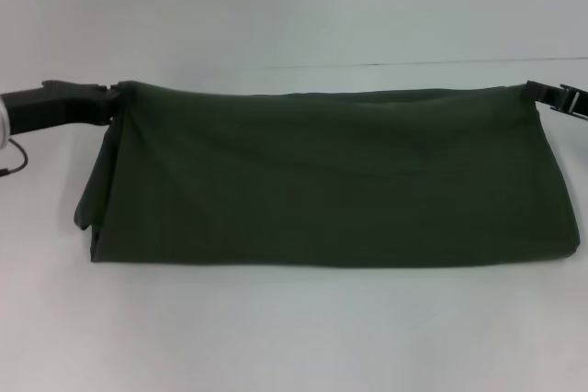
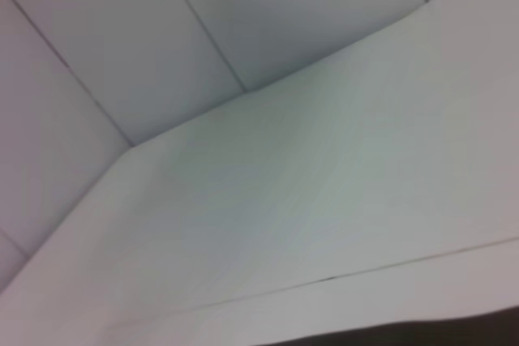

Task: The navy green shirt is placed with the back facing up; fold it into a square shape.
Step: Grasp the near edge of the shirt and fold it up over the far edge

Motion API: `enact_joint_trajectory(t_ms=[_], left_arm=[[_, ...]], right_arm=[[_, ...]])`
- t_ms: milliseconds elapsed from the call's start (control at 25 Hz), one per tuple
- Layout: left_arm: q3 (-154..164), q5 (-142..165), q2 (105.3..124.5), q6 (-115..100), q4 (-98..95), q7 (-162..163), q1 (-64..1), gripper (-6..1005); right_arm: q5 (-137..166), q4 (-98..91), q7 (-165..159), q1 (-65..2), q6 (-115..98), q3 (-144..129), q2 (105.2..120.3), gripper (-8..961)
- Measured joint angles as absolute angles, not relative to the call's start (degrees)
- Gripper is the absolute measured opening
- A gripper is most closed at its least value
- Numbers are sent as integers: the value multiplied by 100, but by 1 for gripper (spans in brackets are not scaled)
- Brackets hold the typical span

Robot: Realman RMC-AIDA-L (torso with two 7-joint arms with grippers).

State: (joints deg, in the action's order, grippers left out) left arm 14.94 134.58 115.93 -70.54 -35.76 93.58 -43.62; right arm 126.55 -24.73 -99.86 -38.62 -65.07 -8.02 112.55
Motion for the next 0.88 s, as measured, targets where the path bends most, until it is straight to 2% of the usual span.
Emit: enact_joint_trajectory(t_ms=[240, 480, 880], left_arm=[[1665, 13434, 11629, -6502, -3527, 9340, -4565, 2], [1682, 13172, 11608, -6394, -3524, 9316, -4635, 2], [1999, 12756, 11633, -5899, -3438, 9287, -4682, 2]], right_arm=[[12625, -2451, -9984, -4094, -6069, -842, 11277, 134], [12293, -2448, -9984, -4152, -6002, -933, 11223, 142], [12062, -2443, -9930, -4210, -5708, -1111, 11215, 156]])
